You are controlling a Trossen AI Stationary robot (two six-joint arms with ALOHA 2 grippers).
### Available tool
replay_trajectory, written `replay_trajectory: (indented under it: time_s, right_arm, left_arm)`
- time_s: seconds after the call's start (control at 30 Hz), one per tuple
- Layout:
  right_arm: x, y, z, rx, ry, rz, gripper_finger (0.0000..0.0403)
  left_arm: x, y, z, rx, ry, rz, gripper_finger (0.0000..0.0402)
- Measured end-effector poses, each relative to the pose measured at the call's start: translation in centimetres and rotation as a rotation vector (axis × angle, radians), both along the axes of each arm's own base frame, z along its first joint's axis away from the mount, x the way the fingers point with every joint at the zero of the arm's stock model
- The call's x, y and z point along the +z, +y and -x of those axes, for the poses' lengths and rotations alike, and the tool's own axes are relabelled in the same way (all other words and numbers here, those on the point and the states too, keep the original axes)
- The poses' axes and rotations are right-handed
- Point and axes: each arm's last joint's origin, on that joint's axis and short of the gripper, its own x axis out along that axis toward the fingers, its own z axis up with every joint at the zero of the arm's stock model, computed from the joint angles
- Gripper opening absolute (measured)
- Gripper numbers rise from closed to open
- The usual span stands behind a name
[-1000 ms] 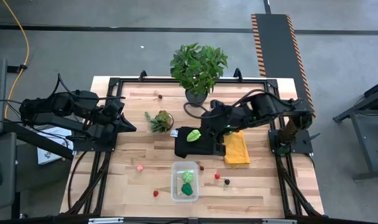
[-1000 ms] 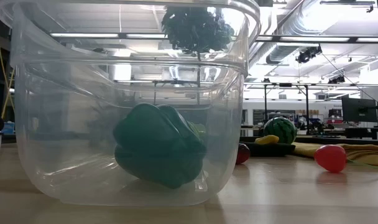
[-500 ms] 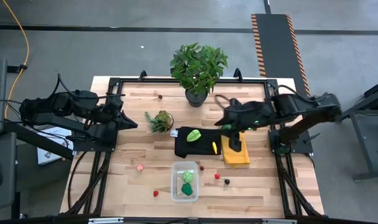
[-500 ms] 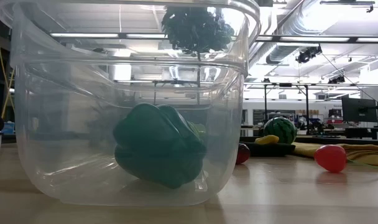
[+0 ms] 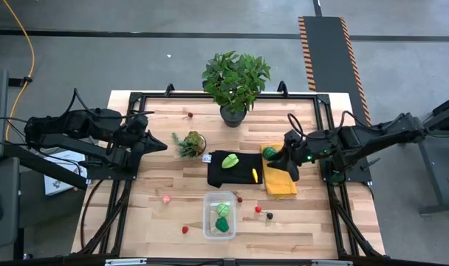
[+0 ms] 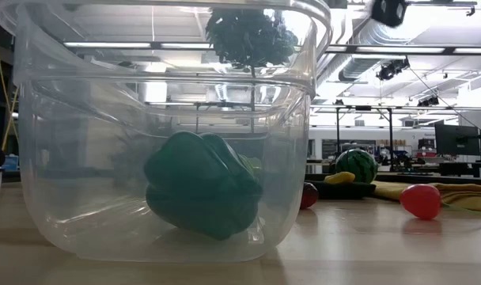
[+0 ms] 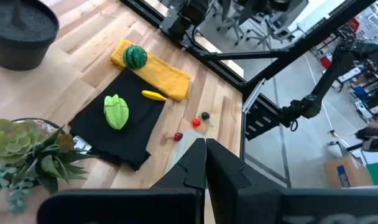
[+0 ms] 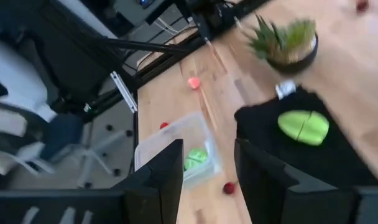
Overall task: Pick and placing Produce into tupperware
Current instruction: Put the watermelon into the bin
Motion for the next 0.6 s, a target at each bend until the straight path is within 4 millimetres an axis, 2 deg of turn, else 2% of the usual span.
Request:
replay_trajectory:
  time_s: [0.1,0.3,0.43,0.6]
  right_arm:
    - [-2.2,0.0,0.4,-0.017,0.010,-0.100,0.0133]
    - [-5.6,0.4,0.6,0.094,0.006,-0.212,0.0133]
    - [-6.9,1.1,0.9,0.163,0.020,-0.167,0.0133]
    - [-7.5,1.9,1.3,0.212,0.050,-0.093,0.0133]
  left_arm:
    - [-0.2,0.0,-0.6,0.011,0.020,0.010,0.0001]
    - [-0.7,0.1,-1.9,0.027,0.061,0.012,0.0001]
    - [-1.0,0.1,-3.0,0.025,0.083,0.013,0.0001]
    - [-1.5,0.0,-4.0,0.016,0.120,0.023,0.0001]
